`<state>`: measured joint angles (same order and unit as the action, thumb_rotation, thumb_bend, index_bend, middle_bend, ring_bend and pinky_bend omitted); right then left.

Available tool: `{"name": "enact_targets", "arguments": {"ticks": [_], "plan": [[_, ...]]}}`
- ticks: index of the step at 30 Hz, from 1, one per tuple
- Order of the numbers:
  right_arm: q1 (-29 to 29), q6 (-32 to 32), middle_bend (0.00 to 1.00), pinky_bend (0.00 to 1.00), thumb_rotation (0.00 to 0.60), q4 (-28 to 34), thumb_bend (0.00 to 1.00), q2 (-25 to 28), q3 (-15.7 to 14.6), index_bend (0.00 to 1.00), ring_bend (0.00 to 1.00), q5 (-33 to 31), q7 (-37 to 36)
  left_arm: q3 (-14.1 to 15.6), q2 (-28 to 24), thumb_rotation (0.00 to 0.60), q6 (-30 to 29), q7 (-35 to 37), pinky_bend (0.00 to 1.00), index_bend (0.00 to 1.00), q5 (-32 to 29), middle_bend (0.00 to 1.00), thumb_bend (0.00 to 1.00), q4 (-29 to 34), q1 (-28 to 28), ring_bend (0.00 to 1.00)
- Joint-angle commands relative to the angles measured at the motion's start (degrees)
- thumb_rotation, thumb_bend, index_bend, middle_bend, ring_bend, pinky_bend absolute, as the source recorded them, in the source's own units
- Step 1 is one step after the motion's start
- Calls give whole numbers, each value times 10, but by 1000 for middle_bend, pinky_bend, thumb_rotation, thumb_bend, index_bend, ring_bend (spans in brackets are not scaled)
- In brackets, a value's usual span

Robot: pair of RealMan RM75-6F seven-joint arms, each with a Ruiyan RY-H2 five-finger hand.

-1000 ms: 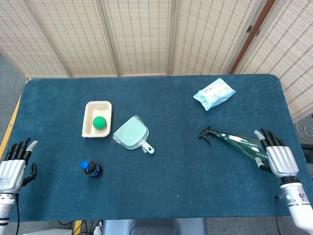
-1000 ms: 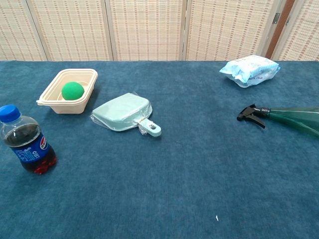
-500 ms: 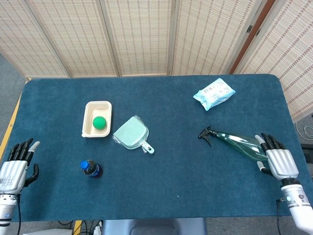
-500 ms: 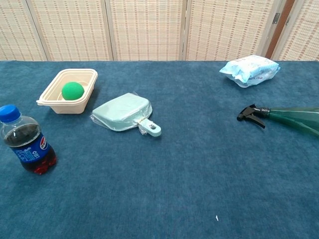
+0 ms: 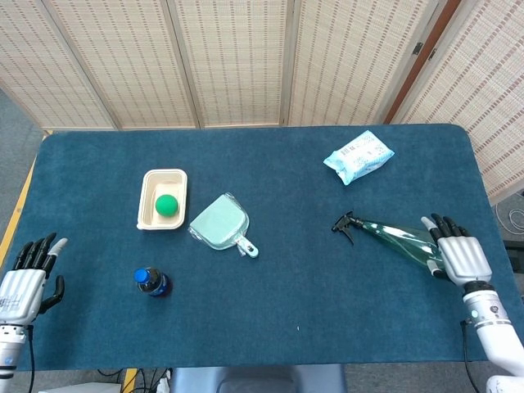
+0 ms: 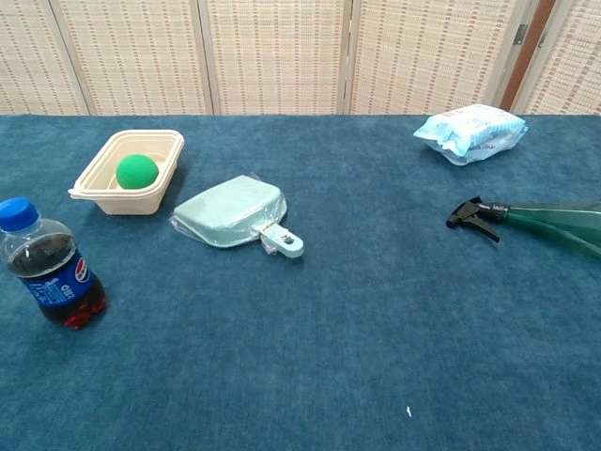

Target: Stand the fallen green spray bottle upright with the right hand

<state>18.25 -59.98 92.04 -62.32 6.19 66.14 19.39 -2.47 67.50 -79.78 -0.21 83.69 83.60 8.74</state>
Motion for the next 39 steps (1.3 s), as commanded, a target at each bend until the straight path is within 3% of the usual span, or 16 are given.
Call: {"name": "enact_targets", "arguments": {"ticks": [1, 7, 23, 39], "plan": [[21, 18, 44, 195, 600, 21, 297, 12, 5, 0, 25, -28, 41, 1, -1, 600, -4, 6, 0, 63, 5, 0, 613, -4, -1, 0], [53, 34, 48, 195, 600, 40, 297, 15, 5, 0, 25, -79, 112, 0, -3, 600, -7, 18, 0, 63, 13, 0, 613, -12, 2, 0], [109, 45, 48, 195, 600, 38, 297, -22, -17, 0, 26, -180, 200, 8, 5, 600, -8, 88, 0, 63, 25, 0, 612, -71, 1, 0], [175, 101, 51, 195, 600, -24, 297, -65, -21, 0, 25, -243, 206, 16, 11, 600, -5, 111, 0, 63, 35, 0, 612, -103, 2, 0]]}}
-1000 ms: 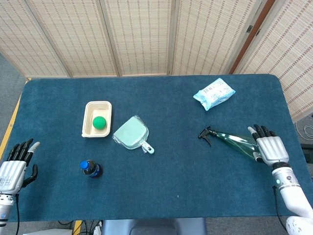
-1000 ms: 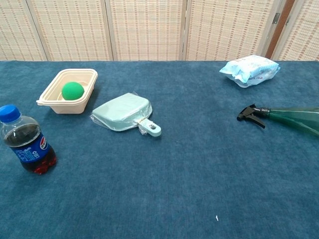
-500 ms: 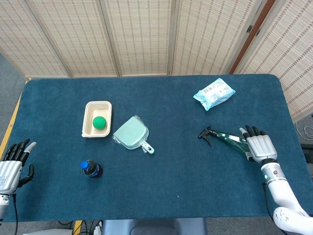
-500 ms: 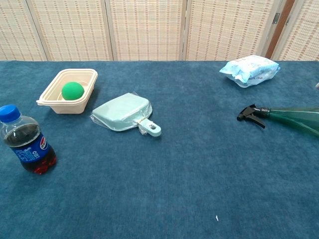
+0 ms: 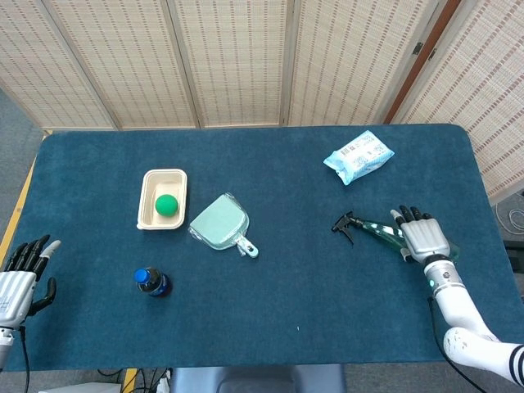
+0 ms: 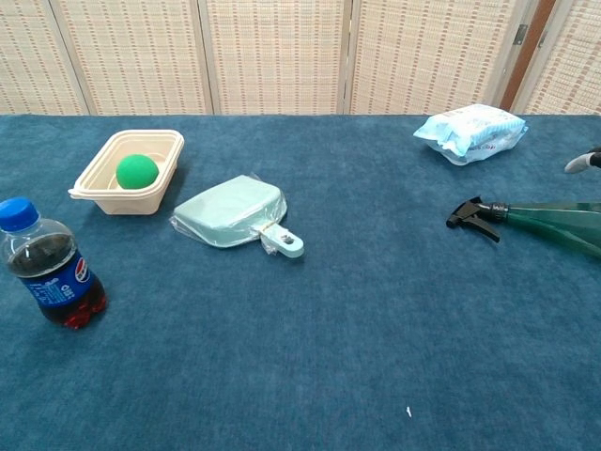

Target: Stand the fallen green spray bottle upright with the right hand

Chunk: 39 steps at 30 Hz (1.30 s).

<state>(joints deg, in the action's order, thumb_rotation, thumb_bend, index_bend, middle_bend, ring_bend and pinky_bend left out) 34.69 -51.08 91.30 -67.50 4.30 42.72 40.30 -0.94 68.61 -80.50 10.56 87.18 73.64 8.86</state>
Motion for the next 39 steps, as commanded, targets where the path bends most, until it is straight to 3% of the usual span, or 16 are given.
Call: {"name": "enact_targets", "arguments": {"ticks": [1, 24, 39], "plan": [[14, 15, 51, 195, 600, -23, 298, -18, -3, 0, 25, -10, -4, 0, 0, 600, 3, 5, 0, 63, -1, 0, 612, -5, 1, 0], [51, 21, 88, 195, 600, -68, 305, -66, -28, 0, 25, -34, -16, 2, 8, 600, 8, 52, 0, 63, -6, 0, 612, -49, -1, 0], [47, 25, 137, 228, 600, -100, 325, -88, -36, 0, 73, -11, -54, 5, 14, 600, 13, 62, 0, 63, -7, 0, 612, -63, -2, 0]]}}
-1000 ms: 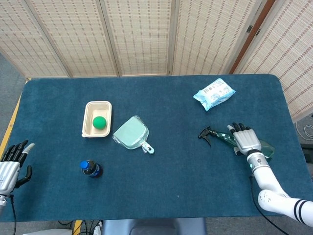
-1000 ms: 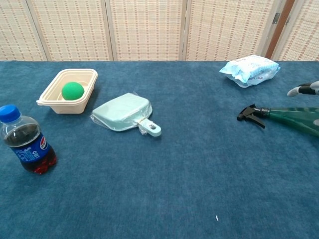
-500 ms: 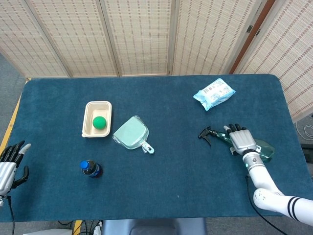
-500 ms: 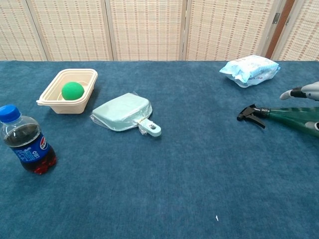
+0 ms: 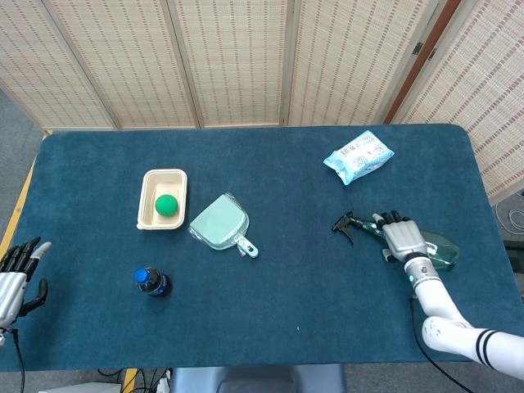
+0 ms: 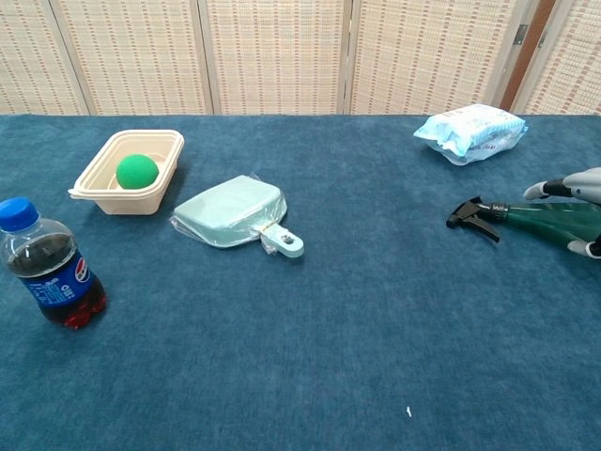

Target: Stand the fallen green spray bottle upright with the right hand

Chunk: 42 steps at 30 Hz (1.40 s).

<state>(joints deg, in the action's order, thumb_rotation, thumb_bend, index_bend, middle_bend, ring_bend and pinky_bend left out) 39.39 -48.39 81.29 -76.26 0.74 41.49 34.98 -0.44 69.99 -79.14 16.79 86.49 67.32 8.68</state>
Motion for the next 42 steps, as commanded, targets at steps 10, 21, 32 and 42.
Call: {"name": "enact_targets", "arguments": {"ticks": [10, 21, 32, 42], "plan": [[1, 1, 185, 279, 600, -10, 328, -7, -5, 15, 130, 0, -3, 0, 2, 600, 2, 2, 0, 63, -1, 0, 613, -2, 0, 0], [1, 3, 213, 305, 600, -20, 333, -13, -7, 40, 156, 4, -9, 0, 6, 600, 4, 6, 0, 63, -1, 0, 612, -10, 0, 0], [-2, -1, 272, 351, 600, -25, 345, -16, -8, 105, 215, 11, -15, 1, 7, 600, 4, 2, 0, 63, -2, 0, 612, -10, 0, 0], [-1, -1, 303, 380, 600, -30, 354, -20, -7, 137, 243, 15, -15, 0, 9, 600, 7, 6, 0, 63, -4, 0, 612, -15, 0, 0]]}}
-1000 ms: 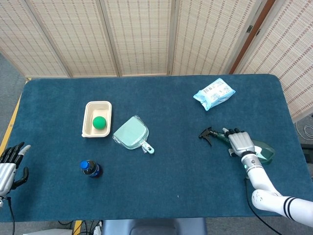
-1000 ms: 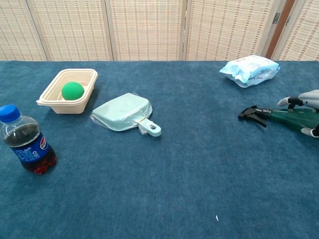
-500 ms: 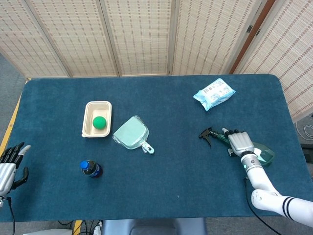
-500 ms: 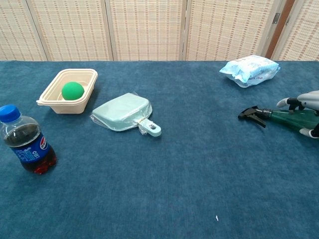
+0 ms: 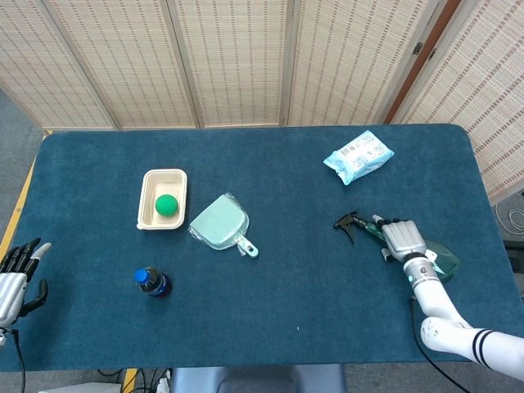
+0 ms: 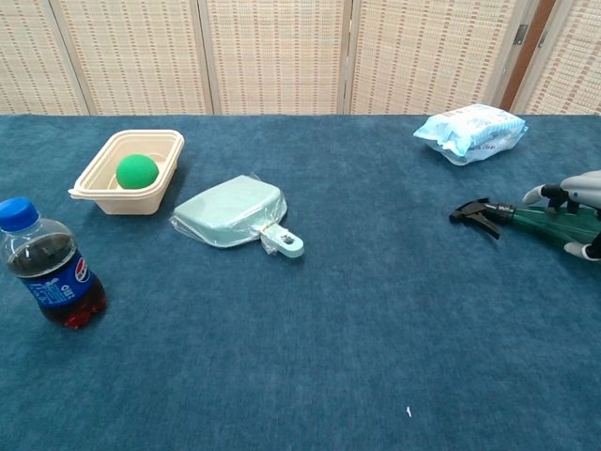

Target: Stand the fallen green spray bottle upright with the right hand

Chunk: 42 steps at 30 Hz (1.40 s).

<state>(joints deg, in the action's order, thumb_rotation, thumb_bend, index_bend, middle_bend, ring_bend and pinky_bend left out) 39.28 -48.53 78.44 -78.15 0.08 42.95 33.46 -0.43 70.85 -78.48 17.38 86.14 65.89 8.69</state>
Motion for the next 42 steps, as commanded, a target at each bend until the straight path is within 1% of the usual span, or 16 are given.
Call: {"name": "enact_targets", "arguments": {"ticks": [1, 6, 11, 27, 32, 42], "plan": [[0, 1, 307, 384, 600, -2, 357, -2, 0, 141, 246, 1, 0, 0, 0, 600, 0, 0, 0, 63, 0, 0, 612, -1, 0, 0], [0, 2, 319, 406, 600, -9, 363, -6, 1, 151, 270, 6, -4, 0, 1, 600, 2, 1, 0, 63, -2, 0, 613, -3, -1, 0], [-1, 0, 322, 408, 600, -9, 366, -7, 3, 152, 274, 13, -7, 0, 1, 600, 1, 1, 0, 63, -2, 0, 612, -2, -1, 0], [-16, -31, 324, 408, 600, 23, 368, 14, 11, 153, 275, 46, -26, -1, -4, 600, 6, -17, 0, 63, -2, 0, 613, 15, 3, 0], [-28, -52, 324, 408, 600, 47, 368, 25, 18, 153, 275, 76, -53, -3, -9, 600, 7, -30, 0, 63, -3, 0, 612, 29, 5, 0], [-64, -117, 324, 408, 600, 111, 368, 57, 28, 153, 275, 156, -109, -3, -19, 600, 11, -62, 0, 63, 0, 0, 612, 62, 12, 0]]}}
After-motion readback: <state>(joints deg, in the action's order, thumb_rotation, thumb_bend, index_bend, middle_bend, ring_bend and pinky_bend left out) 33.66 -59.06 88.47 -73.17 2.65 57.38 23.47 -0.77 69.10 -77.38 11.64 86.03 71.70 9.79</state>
